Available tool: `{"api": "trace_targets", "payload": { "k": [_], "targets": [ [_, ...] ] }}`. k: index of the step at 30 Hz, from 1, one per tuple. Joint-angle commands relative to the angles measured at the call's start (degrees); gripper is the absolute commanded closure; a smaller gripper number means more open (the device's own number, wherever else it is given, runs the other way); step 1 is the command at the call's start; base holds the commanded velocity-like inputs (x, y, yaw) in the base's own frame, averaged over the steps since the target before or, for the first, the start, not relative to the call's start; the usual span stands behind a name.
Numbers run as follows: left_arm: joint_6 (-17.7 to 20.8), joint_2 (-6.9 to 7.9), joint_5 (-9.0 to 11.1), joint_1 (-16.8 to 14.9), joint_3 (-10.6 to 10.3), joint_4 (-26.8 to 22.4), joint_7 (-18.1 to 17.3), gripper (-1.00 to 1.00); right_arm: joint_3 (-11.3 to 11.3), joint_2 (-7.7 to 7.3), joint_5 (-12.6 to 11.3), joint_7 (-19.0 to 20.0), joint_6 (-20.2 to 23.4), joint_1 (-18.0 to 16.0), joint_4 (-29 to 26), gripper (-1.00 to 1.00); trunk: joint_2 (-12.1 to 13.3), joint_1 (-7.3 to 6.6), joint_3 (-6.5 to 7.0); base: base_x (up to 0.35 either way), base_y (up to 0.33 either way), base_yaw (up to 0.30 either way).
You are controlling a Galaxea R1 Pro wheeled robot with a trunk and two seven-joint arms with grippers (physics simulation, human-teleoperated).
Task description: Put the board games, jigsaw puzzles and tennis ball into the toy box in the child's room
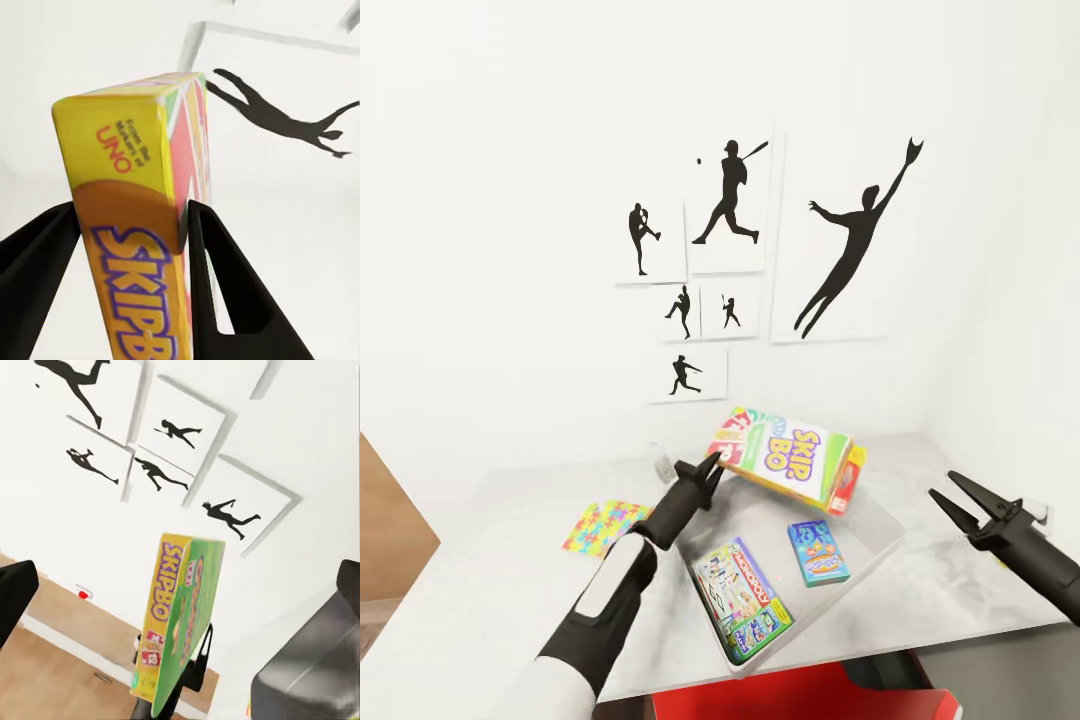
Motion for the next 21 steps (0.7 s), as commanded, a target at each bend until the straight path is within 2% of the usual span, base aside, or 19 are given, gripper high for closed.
{"api": "trace_targets", "payload": {
  "k": [1,3,4,8,11,15,20,21],
  "targets": [
    [-1.2,0.00,2.3,0.5,-1.9,-0.4,0.0,1.00,-0.3,-0.02,0.1,0.3,0.2,-0.1,0.1,-1.00,-0.1,0.04,-0.12,0.000,0.000,0.000],
    [-6.1,0.00,7.6,2.2,-8.2,-2.1,0.2,1.00,-1.3,-0.07,0.1,0.4,0.2,-0.1,0.4,-1.00,-0.1,0.04,-0.12,0.000,0.000,0.000],
    [-8.0,0.00,9.8,2.9,-10.4,-2.9,0.2,1.00,-1.7,-0.09,0.1,0.4,0.3,-0.1,0.6,-1.00,-0.1,0.04,-0.12,0.000,0.000,0.000],
    [-12.6,0.00,13.2,5.4,-13.9,-5.7,0.6,1.00,-2.8,-0.10,0.1,0.5,0.3,-0.1,1.3,-1.00,-0.1,0.04,-0.12,0.000,0.000,0.000],
    [-17.0,0.00,14.1,7.6,-15.1,-8.6,2.6,1.00,-3.1,-0.17,0.2,0.5,0.3,-0.1,1.5,-1.00,-0.1,0.04,-0.12,0.000,0.000,0.000],
    [-23.1,0.00,14.5,11.8,-15.6,-14.5,8.1,1.00,-3.2,-0.15,0.2,0.5,0.3,-0.1,1.6,-1.00,-0.1,0.04,-0.12,0.000,0.000,0.000],
    [-25.9,0.00,14.5,14.6,-15.8,-19.4,12.8,1.00,-3.2,-0.13,0.2,0.5,0.3,-0.1,1.6,-1.00,-0.1,0.04,-0.12,0.000,0.000,0.000],
    [-26.3,0.00,14.5,15.0,-15.8,-20.3,14.6,1.00,-3.2,-0.12,0.2,0.5,0.3,-0.1,1.6,-1.00,-0.1,0.04,-0.12,0.000,0.000,0.000]
  ]
}}
